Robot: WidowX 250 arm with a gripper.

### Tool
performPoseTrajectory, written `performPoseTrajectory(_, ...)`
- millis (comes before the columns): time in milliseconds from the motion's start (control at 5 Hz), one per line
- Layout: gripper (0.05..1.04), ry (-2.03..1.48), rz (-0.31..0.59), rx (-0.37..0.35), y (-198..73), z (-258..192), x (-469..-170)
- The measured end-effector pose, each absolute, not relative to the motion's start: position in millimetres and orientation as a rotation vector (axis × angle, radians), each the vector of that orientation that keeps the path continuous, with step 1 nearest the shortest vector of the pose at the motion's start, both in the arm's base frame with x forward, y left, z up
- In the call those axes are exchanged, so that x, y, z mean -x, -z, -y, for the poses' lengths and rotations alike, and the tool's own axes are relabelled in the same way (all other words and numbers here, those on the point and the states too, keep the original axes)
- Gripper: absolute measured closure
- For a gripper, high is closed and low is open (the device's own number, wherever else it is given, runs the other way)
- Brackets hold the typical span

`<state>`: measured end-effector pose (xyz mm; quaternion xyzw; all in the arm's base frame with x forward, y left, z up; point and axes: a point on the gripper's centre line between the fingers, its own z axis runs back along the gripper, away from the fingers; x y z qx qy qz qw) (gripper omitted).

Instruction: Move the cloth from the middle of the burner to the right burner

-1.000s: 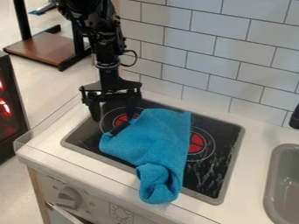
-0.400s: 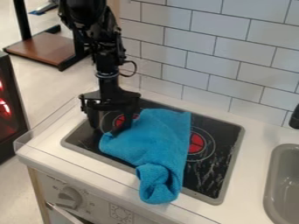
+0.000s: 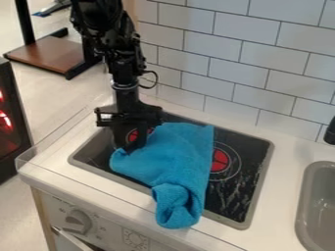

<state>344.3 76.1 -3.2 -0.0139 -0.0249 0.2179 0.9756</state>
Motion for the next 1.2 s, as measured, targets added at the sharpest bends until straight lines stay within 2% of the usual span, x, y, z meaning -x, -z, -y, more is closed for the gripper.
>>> performPoseTrajectory(200, 0.899, -0.444, 0.059, 0.028, 3, -76, -346)
performPoseTrajectory(400, 1.001, -0.465, 0.055, 0.031, -2, -81, -348)
performPoseTrajectory(800, 1.032, -0.482, -0.01, 0.054, -7, -75, -342)
performPoseTrajectory(1200, 1.032, -0.464, -0.037, 0.151, -41, -28, -336)
